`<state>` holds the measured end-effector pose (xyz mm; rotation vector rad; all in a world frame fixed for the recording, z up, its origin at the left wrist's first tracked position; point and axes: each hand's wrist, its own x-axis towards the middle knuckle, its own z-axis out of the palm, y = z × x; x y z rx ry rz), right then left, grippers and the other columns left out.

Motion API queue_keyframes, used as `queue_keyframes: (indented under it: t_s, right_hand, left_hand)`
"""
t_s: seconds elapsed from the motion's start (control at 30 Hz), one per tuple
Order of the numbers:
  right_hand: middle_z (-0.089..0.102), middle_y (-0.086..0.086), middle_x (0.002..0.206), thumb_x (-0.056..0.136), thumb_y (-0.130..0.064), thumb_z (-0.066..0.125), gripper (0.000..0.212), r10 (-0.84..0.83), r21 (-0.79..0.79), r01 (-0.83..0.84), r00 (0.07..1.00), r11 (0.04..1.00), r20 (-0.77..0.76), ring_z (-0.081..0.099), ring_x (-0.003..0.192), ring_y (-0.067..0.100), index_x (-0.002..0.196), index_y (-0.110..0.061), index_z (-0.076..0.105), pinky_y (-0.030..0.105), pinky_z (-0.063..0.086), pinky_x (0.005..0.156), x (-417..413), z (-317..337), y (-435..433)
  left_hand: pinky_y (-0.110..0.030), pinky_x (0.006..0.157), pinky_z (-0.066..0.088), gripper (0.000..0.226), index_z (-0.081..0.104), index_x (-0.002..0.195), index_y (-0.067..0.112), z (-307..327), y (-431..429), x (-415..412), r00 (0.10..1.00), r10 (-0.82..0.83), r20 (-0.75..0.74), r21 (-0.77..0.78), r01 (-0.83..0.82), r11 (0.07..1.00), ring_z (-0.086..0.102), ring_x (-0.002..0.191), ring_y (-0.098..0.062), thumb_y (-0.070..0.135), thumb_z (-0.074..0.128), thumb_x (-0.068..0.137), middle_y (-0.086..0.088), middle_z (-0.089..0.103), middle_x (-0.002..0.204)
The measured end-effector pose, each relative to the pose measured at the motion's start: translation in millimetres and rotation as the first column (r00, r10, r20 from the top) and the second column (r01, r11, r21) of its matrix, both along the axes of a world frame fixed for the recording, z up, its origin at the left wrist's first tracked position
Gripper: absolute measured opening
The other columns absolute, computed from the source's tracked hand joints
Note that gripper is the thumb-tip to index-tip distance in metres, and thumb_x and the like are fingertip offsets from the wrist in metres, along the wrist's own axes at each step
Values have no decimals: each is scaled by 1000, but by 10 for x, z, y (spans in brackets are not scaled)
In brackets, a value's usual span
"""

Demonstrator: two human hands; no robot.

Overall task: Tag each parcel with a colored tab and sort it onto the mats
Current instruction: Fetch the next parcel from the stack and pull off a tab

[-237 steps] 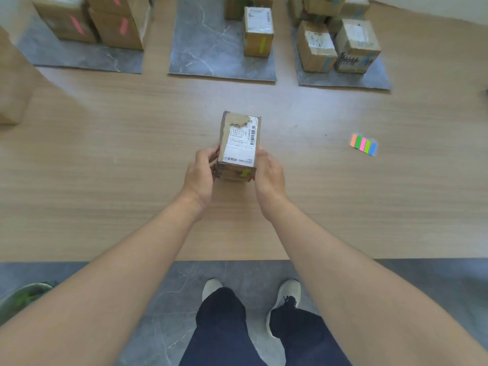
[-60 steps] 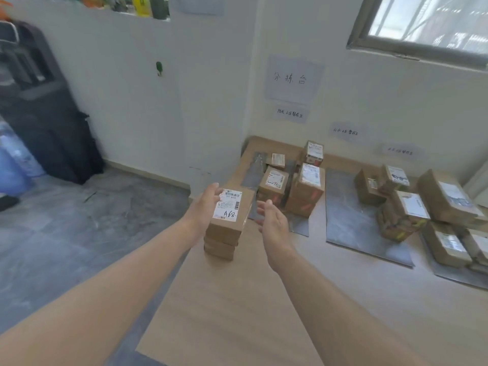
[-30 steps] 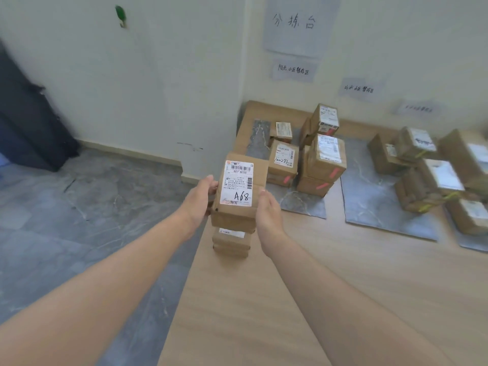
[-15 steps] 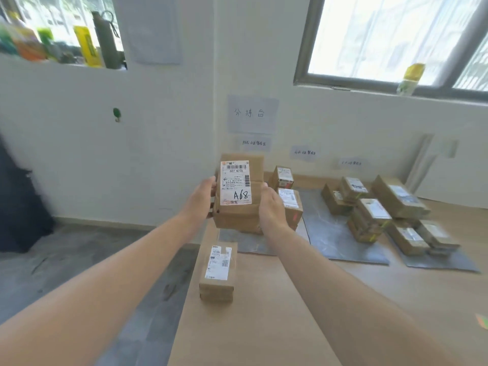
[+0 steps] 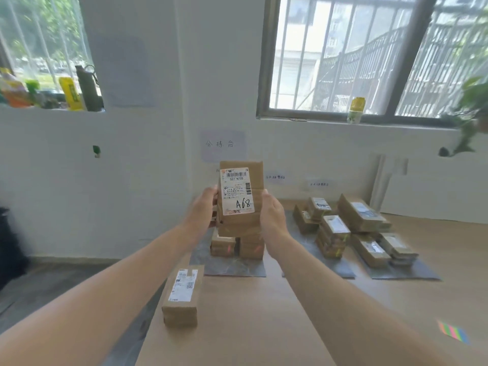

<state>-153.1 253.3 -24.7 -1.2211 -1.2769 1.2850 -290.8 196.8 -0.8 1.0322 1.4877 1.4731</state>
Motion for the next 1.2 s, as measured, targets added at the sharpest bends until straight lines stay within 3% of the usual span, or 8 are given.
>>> queue_keyframes:
  t_s: [0.1, 0.23, 0.37, 0.5, 0.77, 0.93, 1.03, 1.2]
  right_hand:
    - [60, -5, 142, 103, -56, 38, 53, 8, -6, -8, 1000, 1000, -18, 51, 134, 18, 143, -25, 56, 46, 40, 114, 379, -70, 35]
    - [63, -16, 101, 109, -46, 35, 29, 35, -27, -35, 999, 999, -3, 58, 100, 10, 114, -29, 59, 31, 44, 81, 1017, -125, 70]
    - [73, -4, 101, 108, -42, 37, 36, 50, -58, -51, 999, 997, -20, 65, 95, 14, 107, -22, 66, 27, 43, 69, 1515, -228, 111]
    - [76, 0, 102, 107, -43, 35, 39, 53, -97, -55, 998, 994, -21, 69, 96, 17, 110, -22, 68, 32, 49, 74, 1853, -370, 94]
    - [78, -4, 98, 105, -46, 37, 40, -38, -143, 32, 999, 989, -33, 71, 100, 18, 107, -26, 71, 39, 56, 89, 2316, -496, -32]
    - [76, -2, 94, 108, -40, 36, 35, -92, -170, 83, 995, 982, -45, 70, 96, 18, 101, -25, 67, 28, 52, 73, 2672, -678, -106]
    - [76, -2, 91, 109, -38, 35, 38, -88, -181, 77, 995, 980, -53, 71, 85, 14, 104, -22, 69, 19, 49, 56, 2940, -782, -114]
    - [75, 4, 101, 109, -37, 35, 39, -86, -188, 73, 995, 979, -59, 71, 90, 17, 112, -15, 67, 22, 49, 60, 3419, -1041, 89]
  left_hand:
    - [-28, 62, 54, 42, 68, 100, 22, -70, 17, 393, 1000, 22, 20, -8, -22, 1000, 68, 73, -15, 42, 32, 105, 5, 74, 78]
    - [-26, 57, 52, 38, 66, 89, 24, -173, 2, 1017, 995, 70, 69, -35, -67, 997, 65, 71, -14, 39, 34, 106, 8, 72, 70]
    - [-36, 74, 51, 39, 66, 92, 24, -279, -17, 1545, 992, 78, 95, -61, -72, 996, 65, 78, -21, 37, 32, 107, 11, 74, 69]
    - [-39, 79, 52, 40, 69, 96, 20, -347, -62, 1873, 992, 70, 106, -100, -59, 993, 65, 85, -29, 37, 34, 106, -7, 74, 92]
    - [-32, 76, 53, 40, 68, 100, 25, -447, -11, 2215, 997, -19, 74, -143, 30, 989, 70, 84, -15, 41, 32, 106, 10, 77, 80]
    - [-43, 94, 53, 44, 63, 122, 21, -663, 8, 2527, 992, -56, 117, -202, 79, 976, 68, 103, -23, 49, 34, 104, -1, 72, 110]
    - [-38, 84, 52, 38, 61, 117, 22, -770, 20, 2768, 991, -55, 122, -222, 81, 972, 66, 100, -22, 47, 34, 105, 1, 68, 106]
    - [-39, 87, 51, 35, 60, 112, 24, -898, 159, 3268, 994, -29, 102, -247, 54, 968, 66, 100, -23, 46, 33, 106, 2, 67, 107]
